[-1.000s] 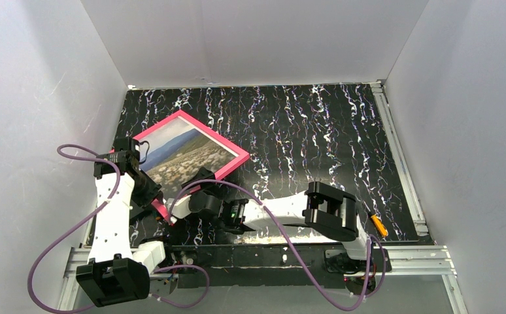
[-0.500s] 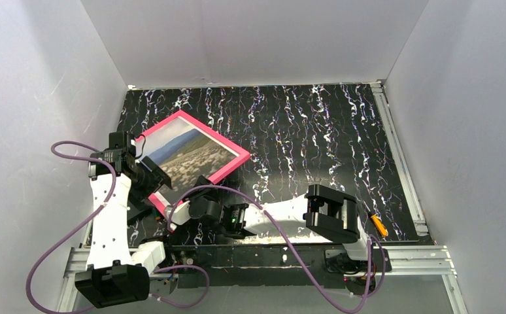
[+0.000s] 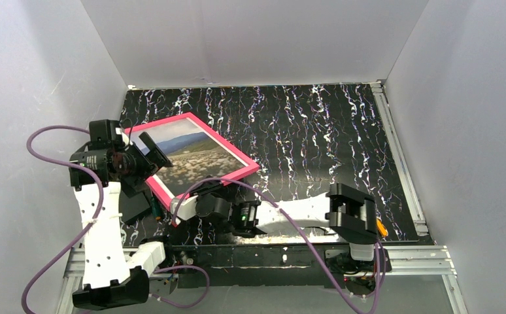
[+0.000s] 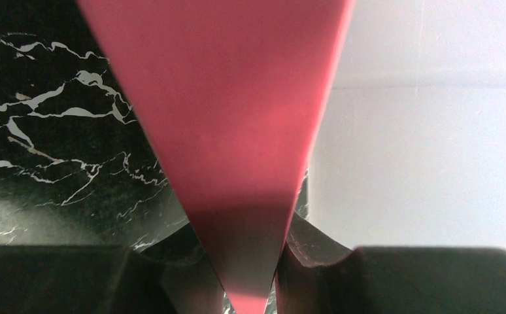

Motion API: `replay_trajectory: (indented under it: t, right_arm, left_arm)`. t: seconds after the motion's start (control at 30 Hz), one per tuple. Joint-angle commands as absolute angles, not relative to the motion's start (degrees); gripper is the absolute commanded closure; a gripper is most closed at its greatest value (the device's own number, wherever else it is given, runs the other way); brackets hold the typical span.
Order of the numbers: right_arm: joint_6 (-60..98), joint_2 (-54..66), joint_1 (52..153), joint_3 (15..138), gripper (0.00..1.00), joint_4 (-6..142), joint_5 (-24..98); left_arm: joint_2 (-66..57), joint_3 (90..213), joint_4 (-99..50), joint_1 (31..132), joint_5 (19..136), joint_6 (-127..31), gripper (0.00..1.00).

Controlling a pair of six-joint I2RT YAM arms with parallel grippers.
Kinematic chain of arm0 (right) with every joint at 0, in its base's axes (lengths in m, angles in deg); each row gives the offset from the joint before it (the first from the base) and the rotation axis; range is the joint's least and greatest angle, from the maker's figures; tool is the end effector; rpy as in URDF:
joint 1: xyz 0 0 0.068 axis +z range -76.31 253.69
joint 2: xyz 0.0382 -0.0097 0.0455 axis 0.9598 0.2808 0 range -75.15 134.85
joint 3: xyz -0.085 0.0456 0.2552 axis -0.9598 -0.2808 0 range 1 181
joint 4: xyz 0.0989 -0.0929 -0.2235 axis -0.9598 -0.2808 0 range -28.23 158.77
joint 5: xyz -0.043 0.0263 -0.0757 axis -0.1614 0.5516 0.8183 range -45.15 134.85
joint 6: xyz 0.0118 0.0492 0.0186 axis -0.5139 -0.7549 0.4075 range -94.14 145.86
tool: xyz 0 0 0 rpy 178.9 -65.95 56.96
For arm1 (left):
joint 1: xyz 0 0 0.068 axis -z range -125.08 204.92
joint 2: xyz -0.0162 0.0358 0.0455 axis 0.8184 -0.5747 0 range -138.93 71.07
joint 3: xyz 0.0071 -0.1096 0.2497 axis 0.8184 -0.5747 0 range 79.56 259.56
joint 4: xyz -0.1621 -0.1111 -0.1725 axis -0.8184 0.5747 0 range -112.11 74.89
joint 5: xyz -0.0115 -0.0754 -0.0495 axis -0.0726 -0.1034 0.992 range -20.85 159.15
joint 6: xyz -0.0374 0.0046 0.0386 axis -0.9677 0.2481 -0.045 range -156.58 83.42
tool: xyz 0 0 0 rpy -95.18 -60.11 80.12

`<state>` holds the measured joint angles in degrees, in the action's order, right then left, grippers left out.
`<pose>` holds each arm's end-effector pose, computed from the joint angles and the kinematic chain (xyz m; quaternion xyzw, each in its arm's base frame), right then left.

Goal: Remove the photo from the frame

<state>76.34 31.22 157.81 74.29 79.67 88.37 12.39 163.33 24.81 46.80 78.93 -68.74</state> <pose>0.0678 0.4203 0.2457 -0.6312 0.4883 -0.1446 0.5850 0.1795 0.0194 0.4567 -0.2393 0.7911 -0.1854 0.5315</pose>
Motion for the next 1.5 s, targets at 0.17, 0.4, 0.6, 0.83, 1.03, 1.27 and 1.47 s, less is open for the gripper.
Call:
replay_trajectory:
  t: [0.17, 0.4, 0.6, 0.83, 1.03, 1.27, 1.47]
  right_arm:
    - [39.0, 17.9, 153.8, 74.8, 0.99, 61.9, 77.6]
    - [21.8, 5.8, 146.5, 63.3, 0.99, 62.6, 67.7]
    - [10.2, -3.0, 138.0, 51.3, 0.99, 69.0, 57.8]
    - [-2.1, -6.8, 128.5, 42.8, 0.99, 77.7, 45.9]
    - [-14.7, -4.5, 120.3, 35.2, 0.99, 90.7, 31.4]
    - [-31.4, 5.4, 112.7, 30.0, 0.99, 109.7, 18.5]
    - [-42.6, 14.6, 111.6, 30.8, 0.99, 120.0, 16.9]
  left_arm:
    - [8.2, 181.4, 34.5, 49.9, 75.4, -60.6, 0.02]
    - [6.3, 188.9, 35.9, 52.7, 67.2, -55.7, 0.02]
    - [8.0, 183.9, 32.2, 52.9, 70.0, -56.9, 0.02]
    - [10.1, 175.1, 28.0, 52.9, 74.8, -59.1, 0.02]
    - [11.6, 165.7, 24.8, 52.9, 81.7, -63.5, 0.02]
    - [11.0, 164.2, 23.8, 52.9, 83.2, -63.7, 0.02]
    - [10.8, 162.6, 22.8, 52.9, 84.6, -64.3, 0.02]
